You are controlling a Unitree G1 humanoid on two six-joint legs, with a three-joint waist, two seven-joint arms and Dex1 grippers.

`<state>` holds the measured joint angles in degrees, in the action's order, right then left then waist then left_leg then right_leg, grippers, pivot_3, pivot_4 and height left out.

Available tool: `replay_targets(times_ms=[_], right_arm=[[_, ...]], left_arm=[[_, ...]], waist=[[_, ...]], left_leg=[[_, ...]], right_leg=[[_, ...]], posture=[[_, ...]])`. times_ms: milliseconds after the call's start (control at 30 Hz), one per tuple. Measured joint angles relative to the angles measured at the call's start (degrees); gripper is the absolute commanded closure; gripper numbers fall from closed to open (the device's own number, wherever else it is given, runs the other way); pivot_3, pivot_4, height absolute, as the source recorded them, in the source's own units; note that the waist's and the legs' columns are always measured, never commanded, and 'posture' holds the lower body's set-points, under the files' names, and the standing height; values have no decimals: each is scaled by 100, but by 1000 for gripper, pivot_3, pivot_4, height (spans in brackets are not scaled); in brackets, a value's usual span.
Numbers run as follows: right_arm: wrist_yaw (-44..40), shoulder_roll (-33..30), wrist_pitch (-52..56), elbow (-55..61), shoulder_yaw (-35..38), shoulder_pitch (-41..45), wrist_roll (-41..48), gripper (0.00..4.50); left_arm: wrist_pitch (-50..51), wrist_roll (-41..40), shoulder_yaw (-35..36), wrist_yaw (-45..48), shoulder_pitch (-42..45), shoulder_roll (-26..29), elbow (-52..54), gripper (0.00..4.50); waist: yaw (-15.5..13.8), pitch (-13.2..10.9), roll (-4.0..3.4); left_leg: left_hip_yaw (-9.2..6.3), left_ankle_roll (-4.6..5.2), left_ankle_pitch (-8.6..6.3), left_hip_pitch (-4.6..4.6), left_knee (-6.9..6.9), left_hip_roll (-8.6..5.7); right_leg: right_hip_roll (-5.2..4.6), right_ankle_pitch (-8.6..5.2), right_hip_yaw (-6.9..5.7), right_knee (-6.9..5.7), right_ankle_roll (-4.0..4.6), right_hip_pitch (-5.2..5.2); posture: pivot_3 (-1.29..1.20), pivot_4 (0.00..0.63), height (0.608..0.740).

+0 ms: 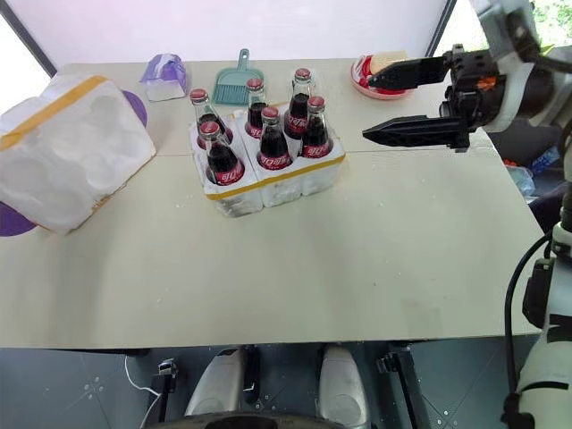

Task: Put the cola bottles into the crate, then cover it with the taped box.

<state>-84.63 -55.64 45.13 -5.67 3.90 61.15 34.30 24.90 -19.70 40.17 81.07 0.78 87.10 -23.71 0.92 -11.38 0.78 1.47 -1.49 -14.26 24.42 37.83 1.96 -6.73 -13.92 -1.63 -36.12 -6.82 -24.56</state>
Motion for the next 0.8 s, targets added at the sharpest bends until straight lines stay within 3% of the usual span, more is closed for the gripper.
replay_targets(times_ms=[233, 400, 567, 767, 800], right_arm=[[172, 106, 44, 265, -35, -101, 90, 76], [292, 61, 219, 398, -4, -147, 262, 76], [443, 2, 339, 674, 111, -177, 420, 76], [597, -180, 541, 984, 281, -323, 682, 76], [614, -199, 582, 1019, 332, -368, 729, 0]], left_arm=[[-1381, 850, -2328, -224, 2453, -63, -2084, 0], [-1960, 1846, -3570, -388, 4293, -781, -3428, 0], [-2202, 2505, -4156, -620, 5106, -1247, -4318, 0], [-2316, 2890, -4337, -1000, 5462, -1610, -4868, 0], [-2316, 2910, -4337, -1029, 5531, -1630, -4922, 544]], waist=[[-29, 0, 5], [-32, 2, 8], [-20, 7, 17], [-25, 8, 20], [-32, 10, 23]], left_leg=[[3, 1, 1, 11, 6, -2], [3, 1, 2, 9, 17, -2], [3, 2, 1, 10, 18, -2], [2, 2, 1, 10, 21, -1], [1, 2, 1, 10, 21, -1]], right_leg=[[0, 2, 0, -8, -4, -4], [0, 3, -1, -23, -6, -4], [0, 3, -1, -21, -7, -4], [-2, 3, -1, -22, -7, -3], [-2, 3, -1, -23, -7, -3]], posture=[[0, 150, 736], [0, 150, 736], [0, 150, 736], [0, 150, 736], [0, 150, 736]])
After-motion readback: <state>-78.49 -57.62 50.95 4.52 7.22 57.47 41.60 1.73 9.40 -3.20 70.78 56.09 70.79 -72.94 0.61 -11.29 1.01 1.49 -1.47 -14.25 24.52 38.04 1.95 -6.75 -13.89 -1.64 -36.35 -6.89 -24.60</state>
